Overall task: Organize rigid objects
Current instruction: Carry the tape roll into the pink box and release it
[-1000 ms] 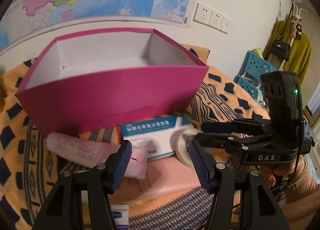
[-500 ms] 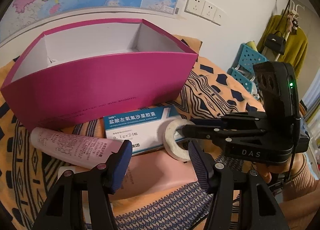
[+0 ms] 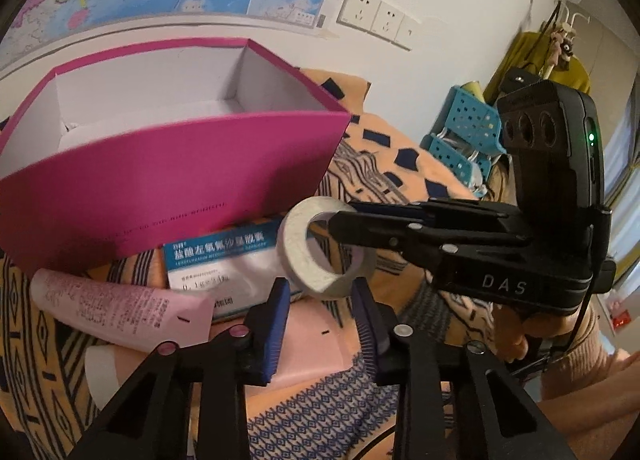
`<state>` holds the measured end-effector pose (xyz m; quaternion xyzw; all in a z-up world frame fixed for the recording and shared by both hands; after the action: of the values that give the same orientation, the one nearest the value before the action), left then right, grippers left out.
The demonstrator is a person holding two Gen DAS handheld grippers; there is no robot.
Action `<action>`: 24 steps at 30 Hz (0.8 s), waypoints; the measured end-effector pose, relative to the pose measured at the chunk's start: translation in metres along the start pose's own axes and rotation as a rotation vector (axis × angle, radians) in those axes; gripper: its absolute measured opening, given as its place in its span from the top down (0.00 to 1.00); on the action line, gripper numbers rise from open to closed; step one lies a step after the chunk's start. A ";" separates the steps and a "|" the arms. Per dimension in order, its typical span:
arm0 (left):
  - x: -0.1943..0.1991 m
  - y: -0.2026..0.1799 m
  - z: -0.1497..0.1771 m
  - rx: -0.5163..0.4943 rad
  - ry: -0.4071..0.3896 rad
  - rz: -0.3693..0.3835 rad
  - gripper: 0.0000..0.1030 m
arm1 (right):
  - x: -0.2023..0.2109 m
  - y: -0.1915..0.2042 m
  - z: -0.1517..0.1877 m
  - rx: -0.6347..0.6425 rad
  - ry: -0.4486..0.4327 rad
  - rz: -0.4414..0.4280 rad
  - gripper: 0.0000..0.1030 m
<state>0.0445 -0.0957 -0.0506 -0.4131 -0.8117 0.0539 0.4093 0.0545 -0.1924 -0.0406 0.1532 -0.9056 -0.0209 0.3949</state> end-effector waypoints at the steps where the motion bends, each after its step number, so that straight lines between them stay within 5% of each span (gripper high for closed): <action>1: 0.002 0.000 -0.002 -0.002 -0.007 -0.005 0.70 | 0.001 0.001 -0.002 0.003 -0.002 -0.003 0.81; 24: 0.037 0.028 -0.096 -0.038 -0.154 -0.103 0.71 | 0.008 0.014 -0.109 0.123 -0.178 -0.012 0.81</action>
<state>0.1178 -0.0753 0.0234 -0.3732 -0.8618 0.0491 0.3400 0.1241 -0.1720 0.0423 0.1799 -0.9357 0.0190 0.3028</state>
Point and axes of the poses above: each gripper's, at about its wrist camera, not at the fingertips, and x roughly against the way its jaws point, y to its left, z to its underside, the point moved 4 cm from there along -x, roughly the way its jaws point, and after that the axes turned 10 degrees about z, right-handed, at the moved point
